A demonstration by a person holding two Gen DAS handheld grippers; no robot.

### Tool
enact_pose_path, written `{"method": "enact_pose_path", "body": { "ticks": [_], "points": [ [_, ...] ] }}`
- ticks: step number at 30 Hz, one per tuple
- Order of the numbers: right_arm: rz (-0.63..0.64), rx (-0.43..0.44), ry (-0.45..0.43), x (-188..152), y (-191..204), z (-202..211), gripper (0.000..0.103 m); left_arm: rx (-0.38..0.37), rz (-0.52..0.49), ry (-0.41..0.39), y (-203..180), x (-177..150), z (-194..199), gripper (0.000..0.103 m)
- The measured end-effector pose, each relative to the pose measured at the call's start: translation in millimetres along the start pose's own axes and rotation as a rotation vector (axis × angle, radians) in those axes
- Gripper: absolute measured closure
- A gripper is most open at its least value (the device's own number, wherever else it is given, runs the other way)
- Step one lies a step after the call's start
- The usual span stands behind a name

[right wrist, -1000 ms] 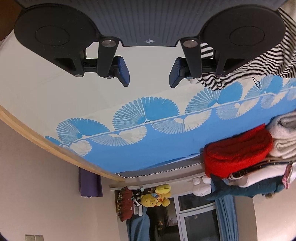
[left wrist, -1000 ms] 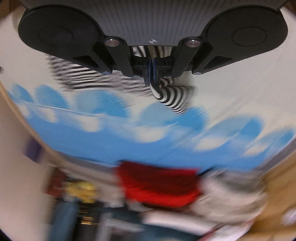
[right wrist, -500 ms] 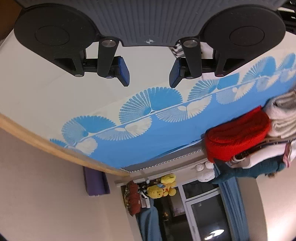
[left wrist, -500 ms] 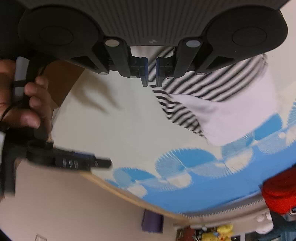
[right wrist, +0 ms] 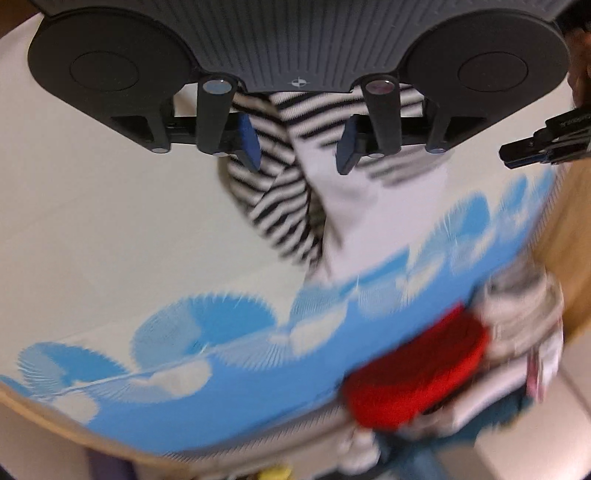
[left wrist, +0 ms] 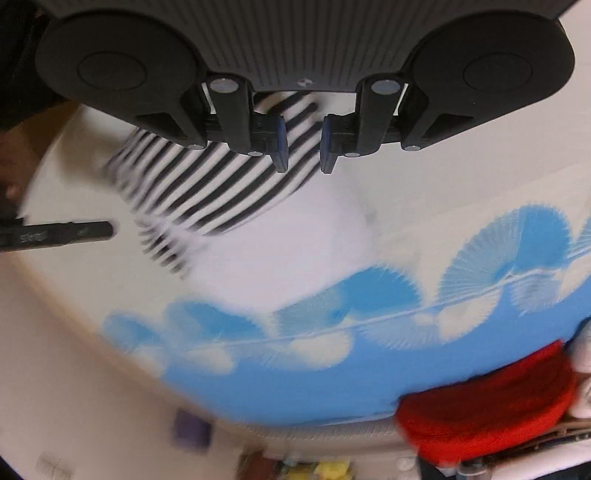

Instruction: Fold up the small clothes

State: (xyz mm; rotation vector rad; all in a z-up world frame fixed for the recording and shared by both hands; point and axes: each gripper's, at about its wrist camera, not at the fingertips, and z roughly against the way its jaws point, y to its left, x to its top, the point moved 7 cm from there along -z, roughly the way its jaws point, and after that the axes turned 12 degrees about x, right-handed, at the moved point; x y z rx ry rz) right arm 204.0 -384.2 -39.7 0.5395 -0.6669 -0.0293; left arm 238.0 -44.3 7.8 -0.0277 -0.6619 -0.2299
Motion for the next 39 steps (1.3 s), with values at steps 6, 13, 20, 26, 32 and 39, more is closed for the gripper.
{"method": "enact_pose_path", "body": {
  "ticks": [6, 13, 20, 26, 32, 39],
  "points": [
    [-0.034, -0.061, 0.172, -16.7, -6.0, -40.8, 0.044, -0.015, 0.130, 0.043, 28.0, 10.0, -12.9, 0.069],
    [0.031, -0.041, 0.219, -32.9, 5.1, -45.4, 0.102, -0.086, 0.194, 0.107, 32.2, 0.5, -15.5, 0.063],
    [-0.001, 0.076, 0.049, -32.4, -11.0, 25.6, 0.103, -0.112, 0.130, 0.144, -3.8, -7.0, -23.9, 0.041],
    [0.031, 0.064, 0.098, -54.5, -24.7, 46.2, 0.103, -0.165, 0.045, 0.171, -42.2, -14.4, -29.4, 0.034],
    [0.012, -0.019, 0.220, -59.7, -31.6, 12.2, 0.103, -0.013, -0.211, 0.301, -60.3, -54.4, -74.5, 0.029],
    [0.095, -0.172, 0.422, -73.0, -28.2, -47.3, 0.103, -0.164, -0.150, 0.289, -50.1, -49.4, -46.9, 0.029]
  ]
}}
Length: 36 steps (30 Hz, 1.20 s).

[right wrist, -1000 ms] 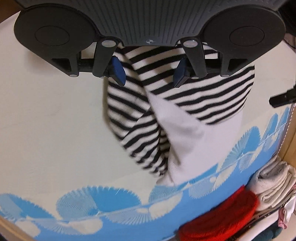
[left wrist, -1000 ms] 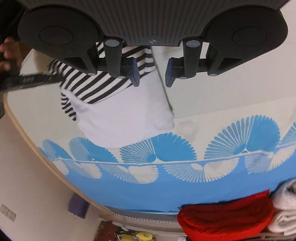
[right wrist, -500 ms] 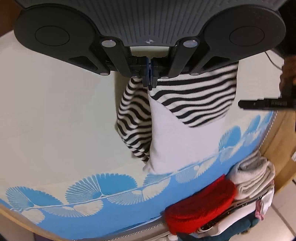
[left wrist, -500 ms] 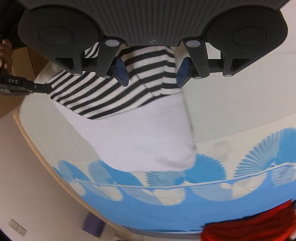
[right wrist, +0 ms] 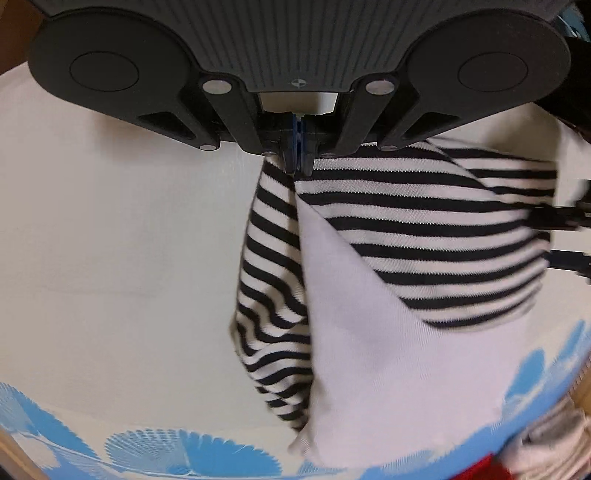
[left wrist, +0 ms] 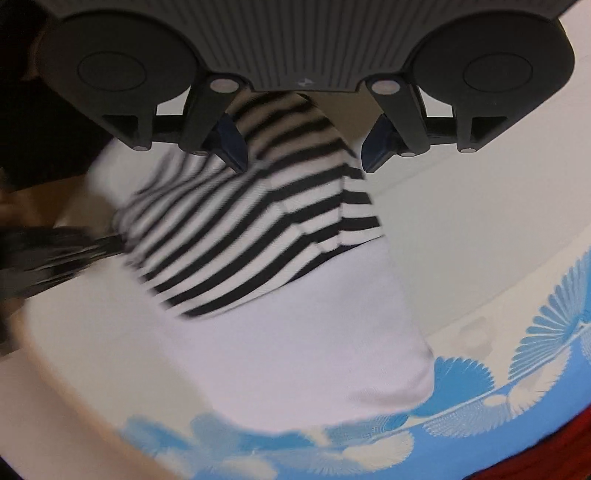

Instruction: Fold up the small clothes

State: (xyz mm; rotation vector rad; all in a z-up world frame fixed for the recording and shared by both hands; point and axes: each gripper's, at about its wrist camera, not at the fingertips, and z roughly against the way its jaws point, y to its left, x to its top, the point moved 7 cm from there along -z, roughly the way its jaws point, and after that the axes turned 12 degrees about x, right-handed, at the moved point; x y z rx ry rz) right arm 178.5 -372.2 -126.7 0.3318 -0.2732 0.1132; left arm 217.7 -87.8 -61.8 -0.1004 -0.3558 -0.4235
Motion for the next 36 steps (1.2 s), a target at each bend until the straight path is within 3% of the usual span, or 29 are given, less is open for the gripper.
{"method": "enact_pose_path", "body": {
  "ticks": [1, 2, 4, 5, 9, 10, 11, 13, 16, 18, 20, 22, 24, 25, 26, 27, 29, 31, 32, 34, 36],
  "points": [
    [0.005, -0.009, 0.009, 1.3, 0.8, -2.7, 0.103, -0.005, -0.032, 0.005, -0.5, -5.0, 0.5, 0.029],
    [0.010, -0.016, 0.015, 2.4, 2.1, -4.8, 0.103, 0.039, -0.092, 0.044, -1.3, -14.0, -8.4, 0.029],
    [0.020, -0.027, 0.025, 3.5, 4.3, -8.0, 0.103, 0.196, -0.252, 0.124, -2.7, -35.2, -34.9, 0.028],
    [0.024, -0.032, 0.027, 4.0, 5.3, -8.7, 0.103, 0.210, -0.286, 0.119, -4.3, -38.0, -37.3, 0.028],
    [0.024, -0.027, -0.022, 9.3, 13.5, 4.8, 0.099, 0.118, -0.165, 0.065, 10.3, -29.3, -17.8, 0.030],
    [0.017, -0.033, -0.061, 12.7, 13.8, 14.2, 0.092, 0.104, -0.135, 0.037, 16.4, -25.3, -9.9, 0.030],
    [-0.002, -0.033, -0.136, 18.2, 13.8, 29.0, 0.081, 0.084, -0.098, 0.020, 23.5, -22.2, -3.2, 0.030],
    [-0.047, -0.004, -0.271, 28.7, 12.1, 54.2, 0.069, 0.055, -0.022, 0.000, 38.5, -17.7, 4.7, 0.030],
    [-0.152, 0.061, -0.435, 47.3, 5.9, 74.3, 0.063, 0.042, 0.090, -0.031, 60.9, -8.8, 10.8, 0.030],
    [-0.199, 0.105, -0.466, 62.3, 5.4, 68.9, 0.063, 0.049, 0.155, -0.039, 75.5, -1.8, 10.9, 0.030],
    [-0.233, 0.147, -0.468, 78.4, 8.5, 56.7, 0.054, 0.048, 0.206, -0.044, 85.7, 1.8, 10.2, 0.030],
    [-0.261, 0.168, -0.442, 91.5, 11.2, 40.2, 0.052, 0.048, 0.245, -0.044, 92.5, 9.3, 9.8, 0.030],
    [-0.278, 0.143, -0.387, 97.7, 12.2, 22.1, 0.052, 0.053, 0.261, -0.044, 93.9, 13.0, 9.3, 0.030],
    [-0.284, 0.134, -0.363, 99.1, 13.6, 14.9, 0.060, 0.058, 0.264, -0.043, 94.2, 14.2, 8.1, 0.030],
    [-0.285, 0.135, -0.354, 101.1, 14.4, 10.7, 0.085, 0.064, 0.267, -0.041, 94.4, 15.3, 7.6, 0.030],
    [-0.281, 0.139, -0.368, 105.8, 16.6, 9.6, 0.100, 0.067, 0.270, -0.042, 94.2, 14.1, 8.3, 0.030],
    [-0.253, 0.134, -0.448, 111.9, 20.8, 23.2, 0.103, 0.068, 0.277, -0.046, 95.4, 14.2, 8.5, 0.030],
    [-0.237, 0.078, -0.559, 118.0, 16.4, 43.7, 0.103, 0.061, 0.283, -0.045, 93.7, 15.3, 8.3, 0.030],
    [-0.248, 0.043, -0.572, 118.5, 11.3, 45.5, 0.103, 0.058, 0.285, -0.040, 92.7, 15.5, 7.3, 0.030],
    [-0.278, -0.030, -0.507, 114.9, 2.2, 33.6, 0.103, 0.061, 0.284, -0.032, 90.7, 15.2, 5.5, 0.030],
    [-0.253, -0.085, -0.375, 109.1, 1.1, 8.9, 0.103, 0.061, 0.280, -0.029, 88.3, 15.7, 4.6, 0.030]
  ]
}}
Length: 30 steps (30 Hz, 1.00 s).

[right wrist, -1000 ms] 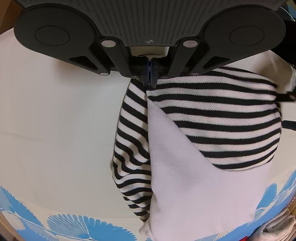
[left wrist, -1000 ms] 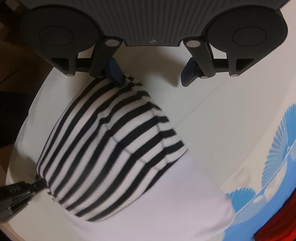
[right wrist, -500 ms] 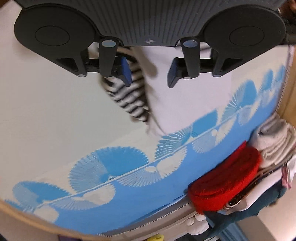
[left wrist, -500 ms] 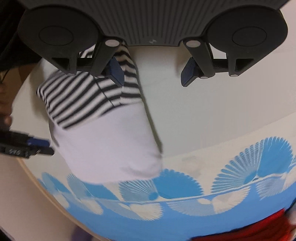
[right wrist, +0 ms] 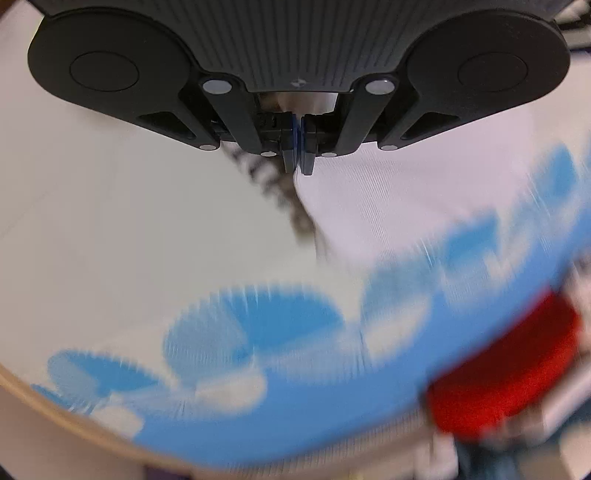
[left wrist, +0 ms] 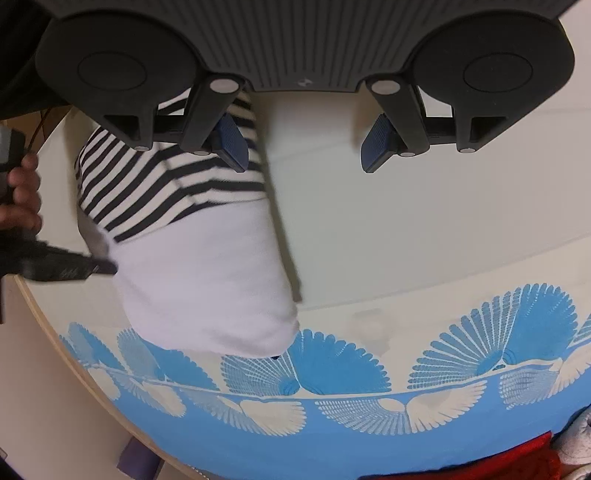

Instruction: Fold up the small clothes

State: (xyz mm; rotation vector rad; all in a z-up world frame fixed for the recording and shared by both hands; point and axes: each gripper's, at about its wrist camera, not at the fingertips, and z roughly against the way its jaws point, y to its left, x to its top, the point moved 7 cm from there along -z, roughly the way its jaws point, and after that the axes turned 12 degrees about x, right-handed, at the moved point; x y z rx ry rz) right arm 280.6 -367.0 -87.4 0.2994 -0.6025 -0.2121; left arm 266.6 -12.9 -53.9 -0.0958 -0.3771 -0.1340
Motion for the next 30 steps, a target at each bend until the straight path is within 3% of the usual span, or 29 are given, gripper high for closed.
{"method": "enact_pose_path", "body": {
  "ticks": [4, 7, 10, 11, 13, 15, 16, 17, 19, 21, 24, 30],
  "points": [
    [0.127, -0.097, 0.031, -7.1, 7.5, -7.5, 0.102, -0.042, 0.024, -0.014, -3.7, 2.1, 4.7, 0.030],
    [0.129, -0.155, 0.041, -8.5, -4.0, -3.3, 0.102, -0.134, 0.077, -0.034, -10.7, 6.7, 12.0, 0.030],
    [0.027, -0.101, 0.004, -4.2, -20.4, 8.2, 0.102, -0.233, 0.109, 0.006, -26.5, 6.1, 7.6, 0.030],
    [-0.006, -0.069, -0.038, 0.0, -23.8, 16.4, 0.101, -0.224, 0.106, 0.025, -31.4, 4.4, 1.6, 0.030],
    [-0.037, -0.013, -0.117, 5.7, -25.3, 32.7, 0.100, -0.137, 0.066, 0.082, -38.9, -3.3, -17.2, 0.029],
    [-0.069, 0.052, -0.168, 8.4, -24.3, 44.2, 0.076, -0.066, 0.037, 0.151, -42.3, -12.1, -34.1, 0.026],
    [-0.090, 0.094, -0.172, 8.7, -23.7, 45.6, 0.051, -0.070, 0.055, 0.161, -41.9, -10.8, -35.8, 0.026],
    [-0.118, 0.146, -0.157, 6.8, -22.1, 44.7, 0.038, -0.092, 0.087, 0.161, -40.4, -6.7, -34.4, 0.026],
    [-0.155, 0.235, -0.086, -2.4, -18.0, 34.6, 0.037, -0.153, 0.180, 0.130, -33.5, 5.4, -27.0, 0.026],
    [-0.138, 0.207, 0.006, -14.2, -17.1, 18.4, 0.037, -0.214, 0.298, 0.087, -21.5, 18.5, -21.1, 0.021],
    [-0.093, 0.113, 0.095, -26.9, -23.1, -0.2, 0.036, -0.214, 0.465, 0.089, -3.7, 26.5, -32.2, 0.018],
    [-0.163, 0.133, 0.124, -28.2, -28.1, -16.9, 0.036, -0.287, 0.553, 0.198, -16.3, 27.5, -72.3, 0.017]
  ]
}}
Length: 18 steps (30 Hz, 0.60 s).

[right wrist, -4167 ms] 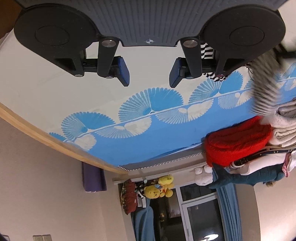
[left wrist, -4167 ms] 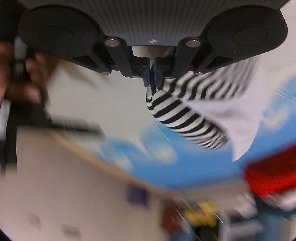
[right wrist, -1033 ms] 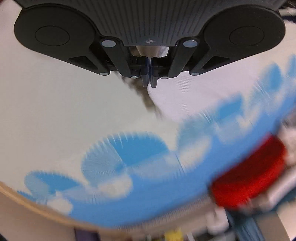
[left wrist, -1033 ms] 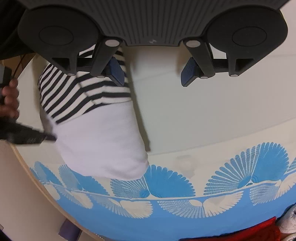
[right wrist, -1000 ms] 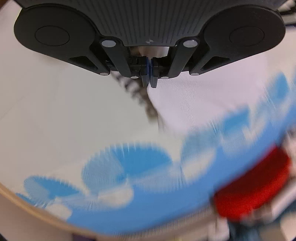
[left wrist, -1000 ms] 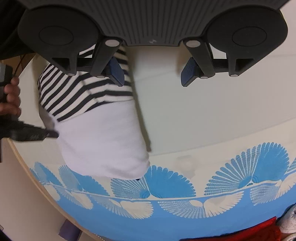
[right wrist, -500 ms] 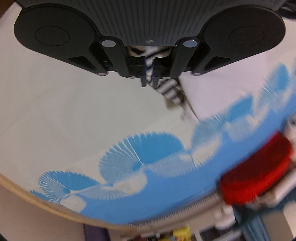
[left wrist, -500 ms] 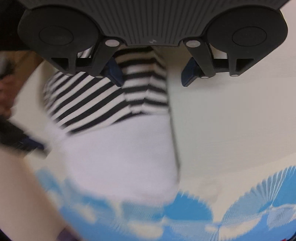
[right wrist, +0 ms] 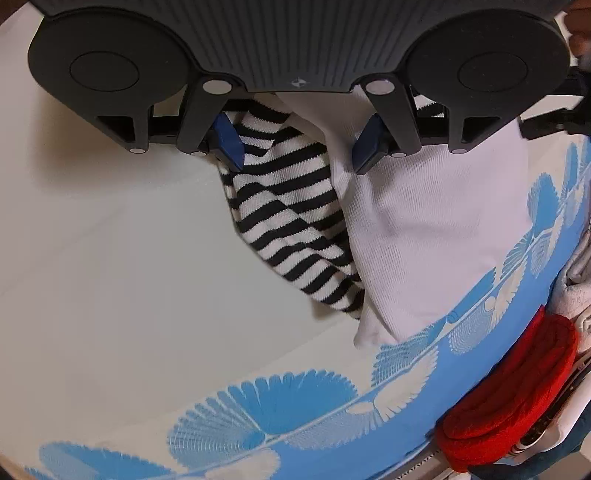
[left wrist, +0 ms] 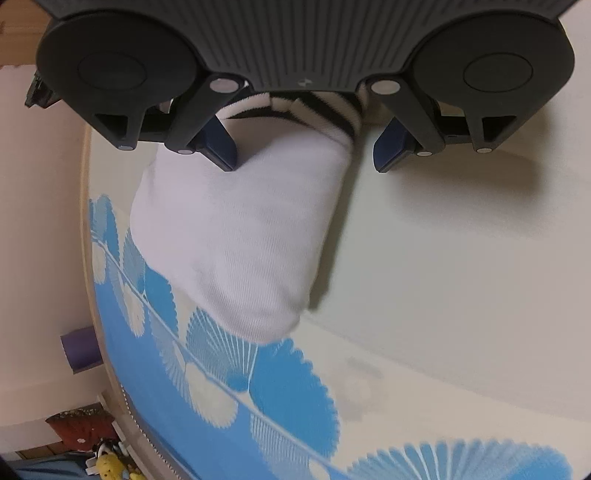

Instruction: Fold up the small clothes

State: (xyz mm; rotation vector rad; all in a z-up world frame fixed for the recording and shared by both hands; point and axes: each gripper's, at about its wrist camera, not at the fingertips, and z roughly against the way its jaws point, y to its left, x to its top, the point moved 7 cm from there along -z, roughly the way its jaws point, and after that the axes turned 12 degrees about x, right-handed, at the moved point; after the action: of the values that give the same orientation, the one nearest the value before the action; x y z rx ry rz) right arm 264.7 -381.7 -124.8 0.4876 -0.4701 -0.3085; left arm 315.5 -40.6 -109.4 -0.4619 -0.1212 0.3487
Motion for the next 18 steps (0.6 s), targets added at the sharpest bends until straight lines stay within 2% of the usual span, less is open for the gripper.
{"method": "enact_pose_path", "body": {
  "ticks": [4, 6, 7, 9, 10, 11, 13, 14, 15, 18],
  "points": [
    [0.014, -0.006, 0.003, -3.3, 3.6, -5.0, 0.036, -0.066, 0.054, 0.019, -3.5, 5.3, -27.2, 0.013],
    [0.004, -0.009, -0.002, -3.8, 4.2, -7.4, 0.038, -0.089, 0.057, 0.002, -5.0, 13.4, -33.3, 0.012],
    [0.002, -0.009, -0.004, -3.8, 4.1, -6.7, 0.042, -0.095, 0.055, -0.015, -8.5, 15.5, -34.7, 0.011],
    [-0.005, 0.009, -0.007, -3.5, 7.0, -6.6, 0.056, -0.089, 0.056, -0.040, -13.8, 19.4, -34.5, 0.011],
    [-0.017, 0.027, -0.009, -4.0, 8.4, -6.2, 0.068, -0.081, 0.049, -0.052, -16.5, 18.4, -33.9, 0.013],
    [-0.029, 0.039, -0.015, -4.2, 10.3, -6.1, 0.077, -0.071, 0.032, -0.064, -17.6, 17.5, -29.9, 0.018],
    [-0.018, 0.036, -0.021, -2.2, 15.9, -8.3, 0.087, -0.056, -0.002, -0.094, -22.8, 18.8, -21.0, 0.044],
    [-0.008, 0.029, -0.024, -1.3, 19.3, -9.6, 0.089, -0.054, -0.028, -0.116, -26.3, 20.6, -12.8, 0.051],
    [-0.003, 0.020, -0.032, -0.2, 23.1, -10.3, 0.090, -0.050, -0.077, -0.150, -32.5, 23.4, -0.8, 0.057],
    [-0.014, 0.047, -0.067, 3.4, 38.5, -10.6, 0.094, -0.040, -0.147, -0.297, -38.7, 36.6, 42.2, 0.058]
  ]
}}
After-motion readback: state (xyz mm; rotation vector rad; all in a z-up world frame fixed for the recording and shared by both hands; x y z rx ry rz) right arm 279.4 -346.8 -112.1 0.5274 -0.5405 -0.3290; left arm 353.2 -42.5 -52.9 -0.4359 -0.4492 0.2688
